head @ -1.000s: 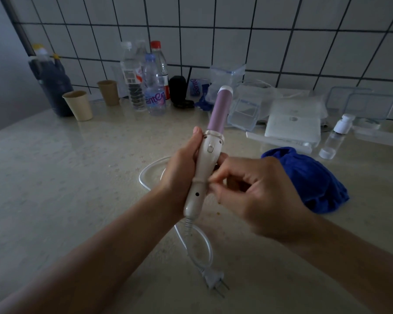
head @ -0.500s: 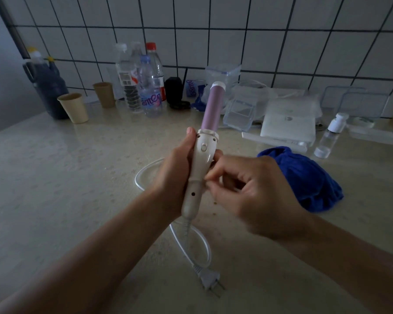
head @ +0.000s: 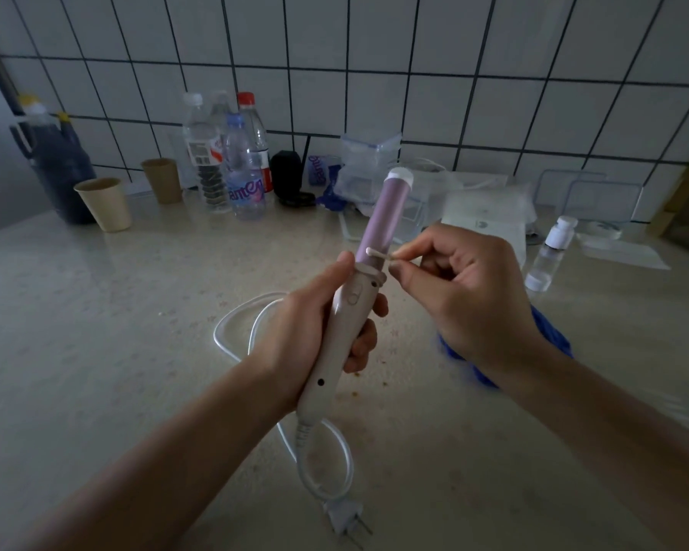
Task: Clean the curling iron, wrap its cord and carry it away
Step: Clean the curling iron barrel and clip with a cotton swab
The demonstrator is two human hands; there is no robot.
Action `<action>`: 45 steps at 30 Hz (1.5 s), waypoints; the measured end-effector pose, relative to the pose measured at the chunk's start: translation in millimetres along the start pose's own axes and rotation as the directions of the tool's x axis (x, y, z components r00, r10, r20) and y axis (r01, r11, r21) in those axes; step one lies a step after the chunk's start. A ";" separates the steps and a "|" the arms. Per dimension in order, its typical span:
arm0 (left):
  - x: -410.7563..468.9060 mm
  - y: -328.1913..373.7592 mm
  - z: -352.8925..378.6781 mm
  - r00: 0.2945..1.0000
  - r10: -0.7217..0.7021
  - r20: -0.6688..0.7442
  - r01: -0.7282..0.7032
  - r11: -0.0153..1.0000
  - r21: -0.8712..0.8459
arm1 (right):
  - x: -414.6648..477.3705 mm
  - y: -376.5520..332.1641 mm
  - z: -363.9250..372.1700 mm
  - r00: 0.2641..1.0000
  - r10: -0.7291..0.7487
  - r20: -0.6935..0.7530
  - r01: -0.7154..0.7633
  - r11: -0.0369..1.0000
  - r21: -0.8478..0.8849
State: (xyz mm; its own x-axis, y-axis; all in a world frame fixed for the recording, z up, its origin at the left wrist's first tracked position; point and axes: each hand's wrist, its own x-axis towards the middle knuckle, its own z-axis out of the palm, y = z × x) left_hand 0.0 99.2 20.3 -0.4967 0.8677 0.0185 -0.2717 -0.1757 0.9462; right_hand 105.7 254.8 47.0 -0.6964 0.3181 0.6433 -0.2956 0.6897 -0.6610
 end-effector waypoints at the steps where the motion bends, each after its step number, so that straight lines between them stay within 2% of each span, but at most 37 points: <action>1: -0.6 -0.1 1.0 1.000 0.001 0.007 -0.001 1.000 0.024 | 1.8 1.2 -1.6 1.000 0.006 -0.012 -0.006 1.000 0.002; 4: 0.0 -3.6 4.9 0.998 0.066 -0.003 -0.065 0.993 0.097 | 5.7 5.2 -7.3 1.000 0.013 -0.027 -0.012 1.000 0.013; 7: 2.4 -6.2 5.6 0.983 0.178 -0.046 -0.166 0.967 0.194 | 2.3 3.5 -3.7 0.999 -0.011 0.049 0.010 1.000 0.016; 9: 4.8 -6.2 4.1 0.974 0.219 -0.065 -0.198 0.951 0.239 | 2.6 4.0 -3.2 0.999 -0.002 0.044 0.002 1.000 -0.004; 12: 5.8 -6.8 2.3 0.974 0.212 -0.074 -0.183 0.941 0.286 | 11.3 9.9 -12.7 0.999 0.033 -0.024 -0.034 0.999 -0.025; 17: 6.5 -10.3 1.1 0.979 0.201 -0.013 -0.186 0.926 0.327 | 22.0 14.1 -26.6 0.988 0.067 -0.139 -0.075 0.996 -0.049; 23: 6.3 -12.1 -0.2 0.977 0.213 0.010 -0.201 0.906 0.371 | 28.3 15.0 -34.2 0.975 0.083 -0.207 -0.101 0.992 -0.076; 26: 6.0 -12.3 1.0 0.976 0.217 -0.001 -0.201 0.907 0.370 | 26.4 14.3 -32.0 0.977 0.104 -0.188 -0.118 0.991 -0.064; 32: 6.8 -10.0 1.2 0.963 0.254 -0.088 -0.211 0.917 0.338 | 1.6 3.7 -1.8 0.993 0.109 0.043 -0.103 0.987 -0.122; 36: 6.1 -9.2 3.3 0.959 0.271 -0.088 -0.225 0.910 0.347 | 1.3 -0.1 -0.7 0.987 0.118 0.104 -0.101 0.982 -0.159; 39: 5.8 -8.5 2.5 0.962 0.262 -0.072 -0.220 0.906 0.363 | 6.6 0.1 -6.3 0.986 0.139 0.089 -0.128 0.985 -0.116; 45: 4.5 -12.0 0.6 0.976 0.218 -0.014 -0.190 0.880 0.436 | 31.9 9.7 -39.6 0.974 0.218 -0.061 -0.219 0.976 -0.006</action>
State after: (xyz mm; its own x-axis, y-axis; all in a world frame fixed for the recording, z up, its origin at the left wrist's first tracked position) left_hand 1.5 105.5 9.3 -0.5557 0.8020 0.2193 0.2145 -0.1165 0.9698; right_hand 106.5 297.3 76.4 -0.7033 0.4997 0.5056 -0.1321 0.6070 -0.7836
